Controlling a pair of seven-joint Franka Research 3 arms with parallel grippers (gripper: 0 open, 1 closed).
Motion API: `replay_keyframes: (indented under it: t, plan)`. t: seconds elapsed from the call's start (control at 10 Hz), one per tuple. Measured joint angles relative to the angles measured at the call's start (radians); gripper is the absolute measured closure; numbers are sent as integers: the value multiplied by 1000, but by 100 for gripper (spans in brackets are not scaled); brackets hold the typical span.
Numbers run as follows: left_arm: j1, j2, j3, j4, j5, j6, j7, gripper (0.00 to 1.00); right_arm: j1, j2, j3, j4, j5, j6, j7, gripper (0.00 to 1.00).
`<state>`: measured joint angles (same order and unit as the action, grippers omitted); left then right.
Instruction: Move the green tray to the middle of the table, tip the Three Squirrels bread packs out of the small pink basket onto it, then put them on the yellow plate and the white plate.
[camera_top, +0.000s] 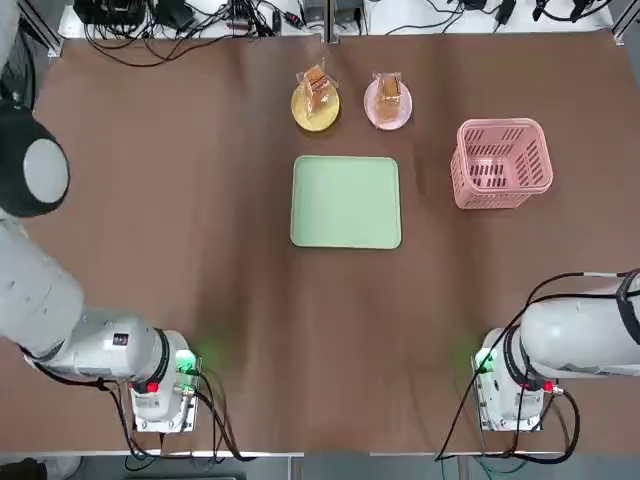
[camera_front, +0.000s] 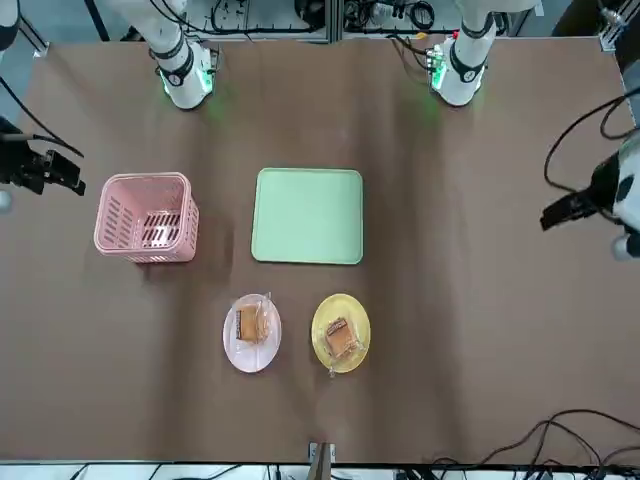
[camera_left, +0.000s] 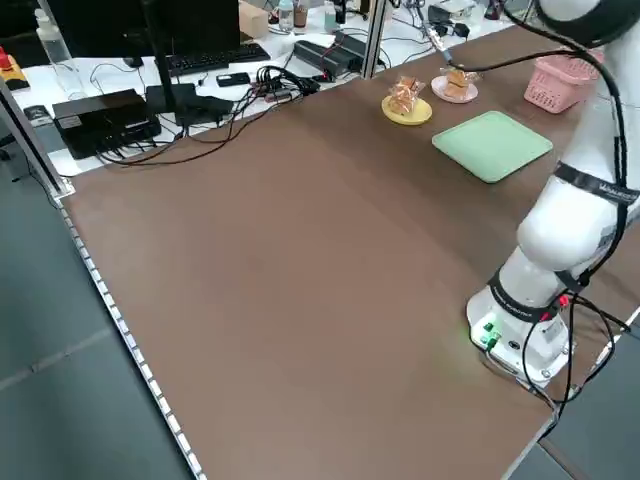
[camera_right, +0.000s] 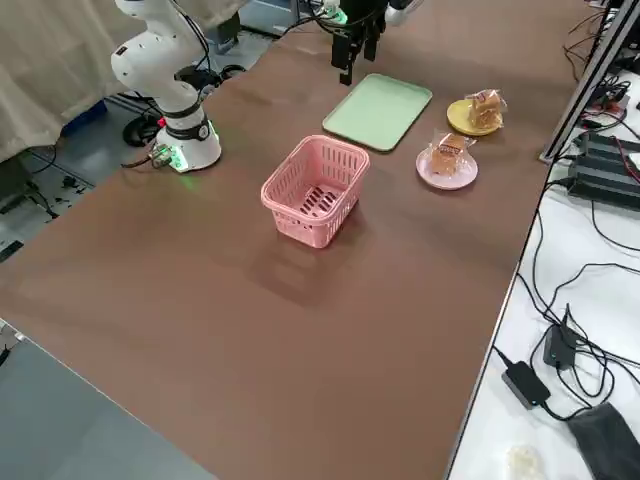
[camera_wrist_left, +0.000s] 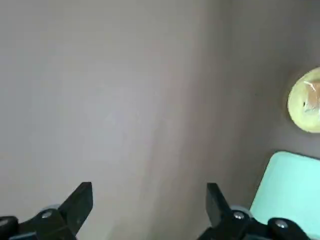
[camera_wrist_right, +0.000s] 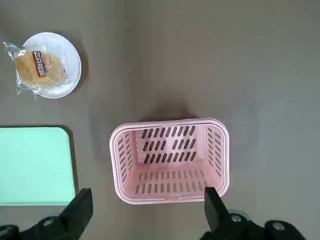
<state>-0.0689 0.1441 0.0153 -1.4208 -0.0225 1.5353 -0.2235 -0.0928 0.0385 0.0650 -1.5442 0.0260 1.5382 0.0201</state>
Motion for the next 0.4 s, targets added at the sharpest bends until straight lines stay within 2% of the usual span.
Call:
replay_keyframes:
  t: [0.2,0.4]
  plan:
    - [-1,-105,10,-68,0,14,120,0,1,0,3,0,0,0,0,1]
    - [-2,-143,37,-89,-14,15,169,0,2,0,4,1,0,0,0,1]
